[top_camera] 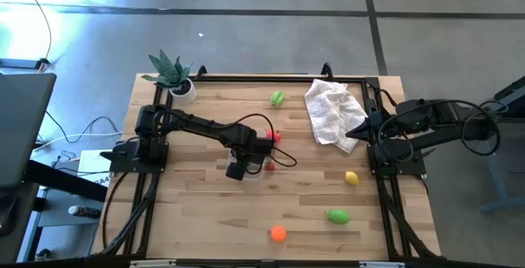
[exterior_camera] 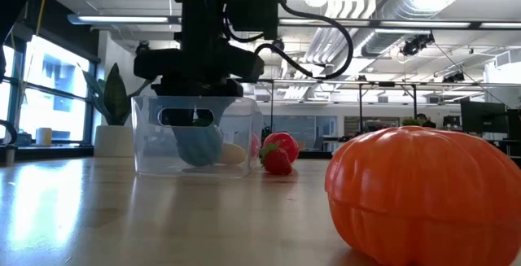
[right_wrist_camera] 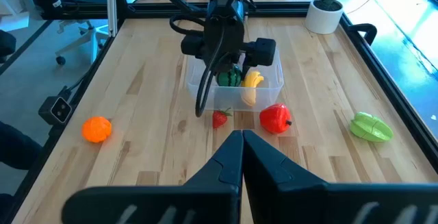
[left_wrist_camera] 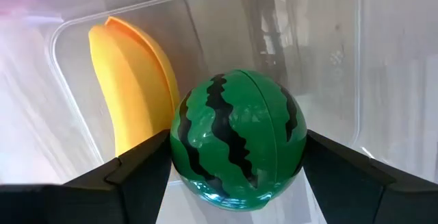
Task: Pick and placing Produce into tupperware
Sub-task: Put the watermelon into the bin
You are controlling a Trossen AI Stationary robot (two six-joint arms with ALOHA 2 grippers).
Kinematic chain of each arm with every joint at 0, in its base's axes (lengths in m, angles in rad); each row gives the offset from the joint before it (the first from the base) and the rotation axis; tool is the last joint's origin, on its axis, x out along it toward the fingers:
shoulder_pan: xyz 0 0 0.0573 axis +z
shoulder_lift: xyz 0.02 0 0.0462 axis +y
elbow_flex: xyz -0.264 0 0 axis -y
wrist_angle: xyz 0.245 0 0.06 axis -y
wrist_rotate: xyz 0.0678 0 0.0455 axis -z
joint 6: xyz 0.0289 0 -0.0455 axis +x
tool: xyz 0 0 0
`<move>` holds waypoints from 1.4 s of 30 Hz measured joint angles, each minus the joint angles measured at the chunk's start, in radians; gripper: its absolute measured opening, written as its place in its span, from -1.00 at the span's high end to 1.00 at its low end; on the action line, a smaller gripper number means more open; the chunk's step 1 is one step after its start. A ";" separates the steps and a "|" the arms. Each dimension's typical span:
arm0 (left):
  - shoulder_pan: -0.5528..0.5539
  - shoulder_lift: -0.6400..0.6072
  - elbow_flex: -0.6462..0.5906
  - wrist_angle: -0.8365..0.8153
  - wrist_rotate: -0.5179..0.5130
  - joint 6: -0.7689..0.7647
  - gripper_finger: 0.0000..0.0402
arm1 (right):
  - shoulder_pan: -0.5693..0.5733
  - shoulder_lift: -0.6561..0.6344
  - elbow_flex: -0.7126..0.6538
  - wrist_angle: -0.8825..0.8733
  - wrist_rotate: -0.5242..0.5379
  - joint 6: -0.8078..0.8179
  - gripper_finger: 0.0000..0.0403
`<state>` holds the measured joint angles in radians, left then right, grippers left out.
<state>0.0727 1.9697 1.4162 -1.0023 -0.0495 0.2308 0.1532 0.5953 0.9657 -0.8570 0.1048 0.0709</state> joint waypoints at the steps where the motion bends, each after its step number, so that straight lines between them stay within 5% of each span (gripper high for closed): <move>1: 0.000 0.000 0.000 0.000 0.000 -0.004 -0.45 | 0.000 0.000 0.000 0.000 0.000 0.000 1.00; 17: 0.000 0.000 0.000 -0.021 0.017 -0.028 -0.47 | 0.000 0.000 0.000 0.000 0.000 0.000 1.00; 29: 0.000 0.000 0.000 -0.031 0.015 -0.033 -0.80 | 0.000 0.000 0.000 0.000 0.000 0.000 1.00; 42: 0.000 -0.003 0.029 -0.073 0.019 -0.081 -0.61 | 0.000 0.000 0.000 0.000 0.000 0.000 1.00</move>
<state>0.0723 1.9671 1.4453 -1.0755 -0.0303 0.1493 0.1530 0.5954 0.9657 -0.8570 0.1051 0.0710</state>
